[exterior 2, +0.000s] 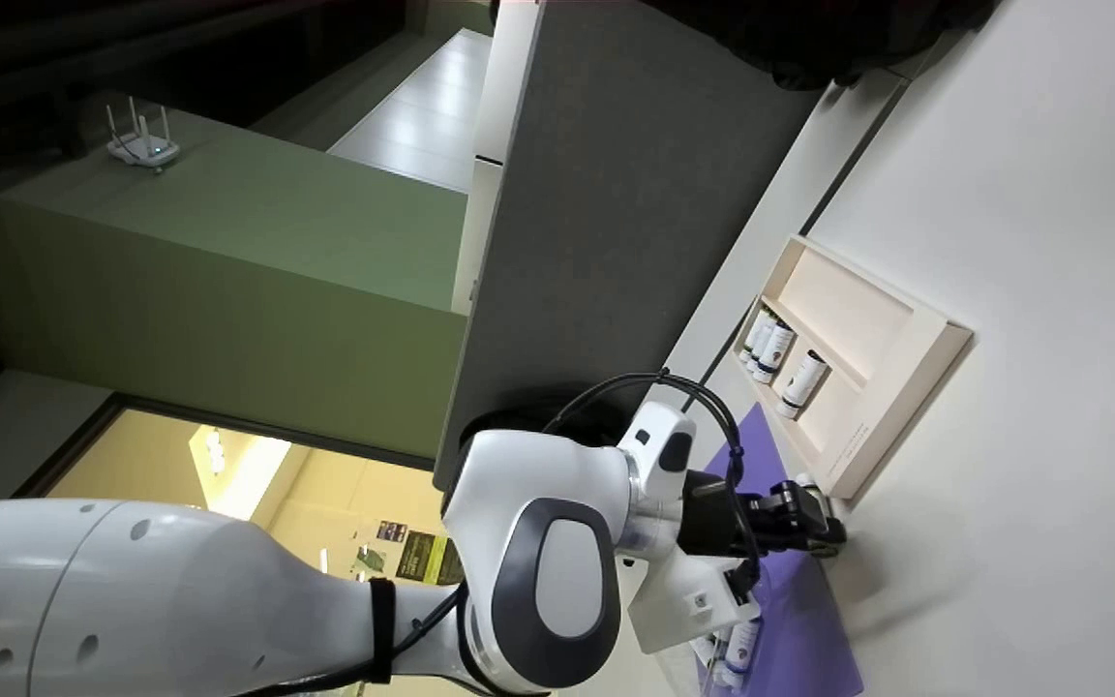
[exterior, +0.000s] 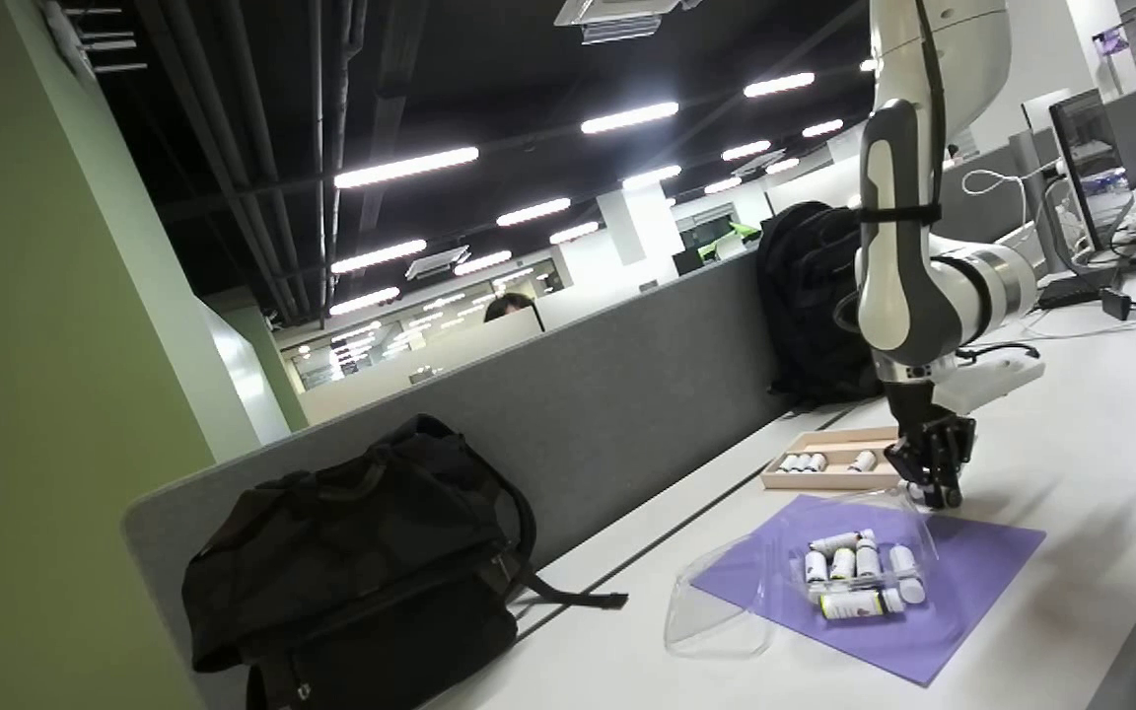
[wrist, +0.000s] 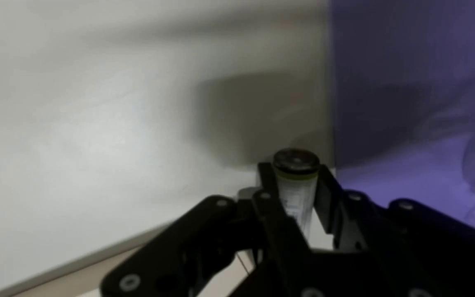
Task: Pick up the bottle from the table and put it in the tray
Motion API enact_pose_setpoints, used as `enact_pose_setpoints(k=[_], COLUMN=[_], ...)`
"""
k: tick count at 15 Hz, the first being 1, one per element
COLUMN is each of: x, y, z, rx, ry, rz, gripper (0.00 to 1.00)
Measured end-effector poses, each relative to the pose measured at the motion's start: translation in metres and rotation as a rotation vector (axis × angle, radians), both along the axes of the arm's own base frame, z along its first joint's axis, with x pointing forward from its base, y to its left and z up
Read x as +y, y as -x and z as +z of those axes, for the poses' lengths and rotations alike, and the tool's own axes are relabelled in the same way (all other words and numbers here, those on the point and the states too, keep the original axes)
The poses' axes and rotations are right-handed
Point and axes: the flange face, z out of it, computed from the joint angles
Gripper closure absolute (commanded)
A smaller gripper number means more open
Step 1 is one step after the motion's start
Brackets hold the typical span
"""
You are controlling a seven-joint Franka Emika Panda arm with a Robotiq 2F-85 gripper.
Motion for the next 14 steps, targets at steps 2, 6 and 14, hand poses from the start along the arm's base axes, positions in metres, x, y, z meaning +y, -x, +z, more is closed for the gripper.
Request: enact_pose_setpoints(k=[2, 6, 14], x=[-0.008, -0.026, -0.024], y=[0.000, 0.003, 0.006], z=[0.007, 0.039, 0.035], rx=[0.006, -0.031, -0.020], ry=[0.012, 0.069, 0.069], rz=[0.038, 0.053, 0.060], gripper=[0.88, 0.63, 0.88])
